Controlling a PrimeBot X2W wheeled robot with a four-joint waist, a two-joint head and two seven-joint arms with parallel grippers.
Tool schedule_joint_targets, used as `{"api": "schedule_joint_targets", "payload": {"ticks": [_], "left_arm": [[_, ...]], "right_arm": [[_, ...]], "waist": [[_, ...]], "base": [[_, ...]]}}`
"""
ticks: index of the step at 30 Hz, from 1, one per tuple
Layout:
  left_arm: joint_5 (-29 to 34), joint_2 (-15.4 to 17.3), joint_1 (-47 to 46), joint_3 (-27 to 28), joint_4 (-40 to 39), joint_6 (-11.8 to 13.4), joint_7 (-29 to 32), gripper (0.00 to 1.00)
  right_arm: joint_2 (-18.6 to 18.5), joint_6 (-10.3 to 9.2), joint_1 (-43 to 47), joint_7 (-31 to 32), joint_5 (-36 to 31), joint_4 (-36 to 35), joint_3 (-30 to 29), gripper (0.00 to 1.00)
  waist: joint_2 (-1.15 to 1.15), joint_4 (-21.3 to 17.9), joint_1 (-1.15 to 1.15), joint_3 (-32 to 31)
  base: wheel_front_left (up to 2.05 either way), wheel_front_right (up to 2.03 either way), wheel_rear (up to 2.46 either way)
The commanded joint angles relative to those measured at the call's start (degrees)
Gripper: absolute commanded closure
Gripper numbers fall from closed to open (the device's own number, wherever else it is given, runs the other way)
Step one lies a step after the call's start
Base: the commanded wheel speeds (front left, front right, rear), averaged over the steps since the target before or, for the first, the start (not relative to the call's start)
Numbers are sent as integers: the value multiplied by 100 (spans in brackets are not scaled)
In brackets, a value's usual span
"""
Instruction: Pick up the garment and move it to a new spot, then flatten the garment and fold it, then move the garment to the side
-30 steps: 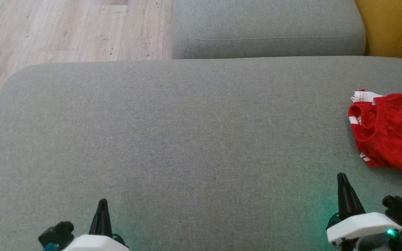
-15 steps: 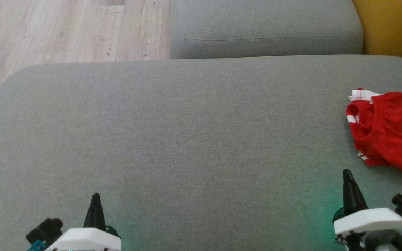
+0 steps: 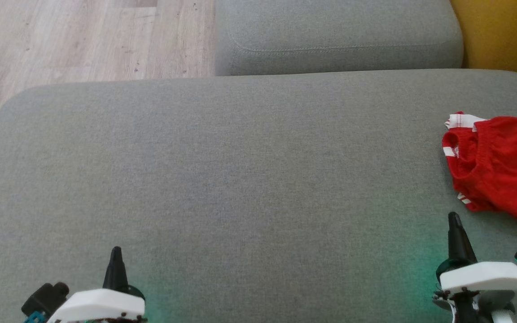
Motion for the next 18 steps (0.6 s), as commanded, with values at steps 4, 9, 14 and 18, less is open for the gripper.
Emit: {"api": "schedule_joint_targets", "payload": {"ticks": [4,9,14,18], "left_arm": [[-288,7,-361,265,-200,-93,85,100],[-551,-14,-392,366,-221,-143,153,100],[-814,-35,-423,468,-242,-193,222,100],[-1024,-51,-447,549,-258,-233,277,100]], "right_arm": [[-43,23,-326,86,376,-221,-5,100],[-45,25,-362,150,713,-229,-36,100],[-46,26,-398,215,1049,-236,-67,100],[-47,27,-427,266,1318,-242,-92,100]], "waist": [[0,-16,0,1],[0,-34,0,3],[0,-52,0,4],[0,-67,0,5]], "base": [[0,0,0],[0,0,0],[0,0,0],[0,0,0]]}}
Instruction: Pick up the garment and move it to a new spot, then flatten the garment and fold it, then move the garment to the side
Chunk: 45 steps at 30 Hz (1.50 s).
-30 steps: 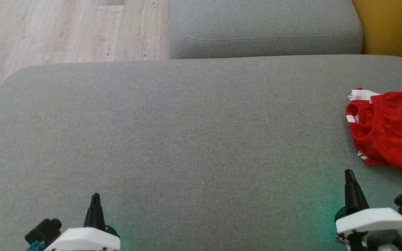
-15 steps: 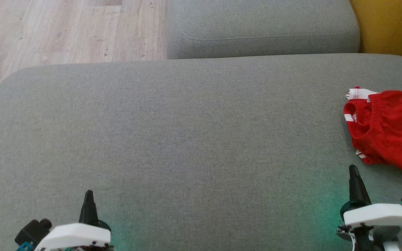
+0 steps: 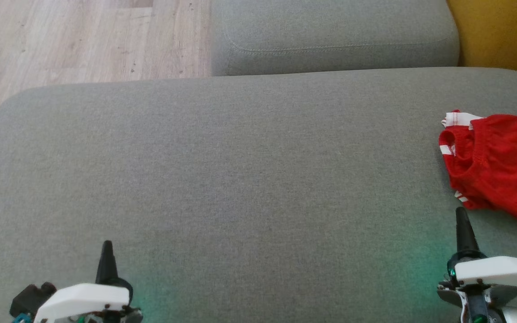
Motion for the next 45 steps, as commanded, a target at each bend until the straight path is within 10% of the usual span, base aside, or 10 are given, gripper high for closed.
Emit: {"api": "schedule_joint_targets", "payload": {"ticks": [1,45], "left_arm": [[-91,6,-336,218,-214,-40,28,100],[-2454,-181,-613,1131,-401,-490,645,100]], "right_arm": [[-47,27,-311,37,125,-216,54,100],[-54,42,-637,620,3145,-285,-235,100]], "waist": [[0,-1,0,0],[0,-166,0,13]], "base": [[0,0,0],[0,0,0]]}}
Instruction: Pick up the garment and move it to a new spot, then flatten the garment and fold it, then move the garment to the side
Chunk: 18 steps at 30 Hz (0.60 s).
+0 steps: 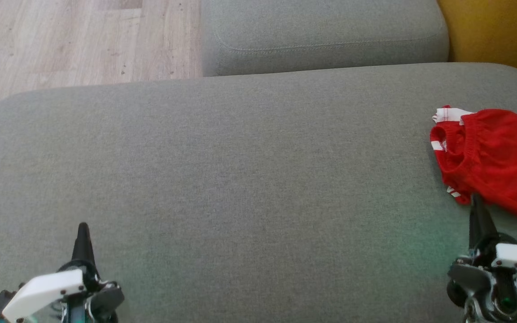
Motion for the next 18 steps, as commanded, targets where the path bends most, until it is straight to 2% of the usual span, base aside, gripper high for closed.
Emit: {"api": "schedule_joint_targets", "payload": {"ticks": [1,18], "left_arm": [[-101,14,-328,252,-217,-78,40,100],[-127,11,-331,262,-220,-83,47,100]], "right_arm": [[-54,42,-322,48,144,-234,102,100],[-50,42,-326,59,172,-235,93,100]], "waist": [[0,-2,0,0],[0,-4,0,0]], "base": [[0,0,0],[0,0,0]]}}
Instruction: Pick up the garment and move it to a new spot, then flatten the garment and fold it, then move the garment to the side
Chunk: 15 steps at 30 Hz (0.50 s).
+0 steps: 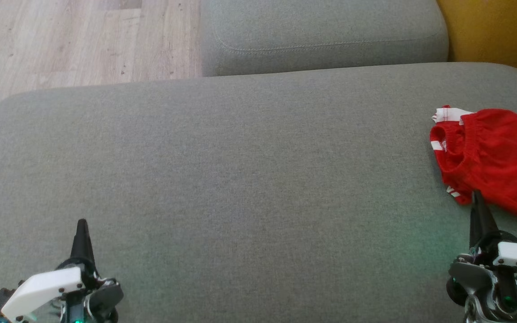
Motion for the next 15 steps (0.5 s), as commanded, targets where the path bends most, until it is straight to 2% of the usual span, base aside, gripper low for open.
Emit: {"api": "schedule_joint_targets", "payload": {"ticks": [1,15], "left_arm": [[-28,25,-272,236,-207,-36,23,100],[-28,24,-271,236,-207,-36,23,100]], "right_arm": [[-50,42,-287,29,42,-215,118,100],[-47,42,-287,32,39,-215,114,100]], "waist": [[0,1,0,0],[0,1,0,0]], "base": [[0,0,0],[0,0,0]]}}
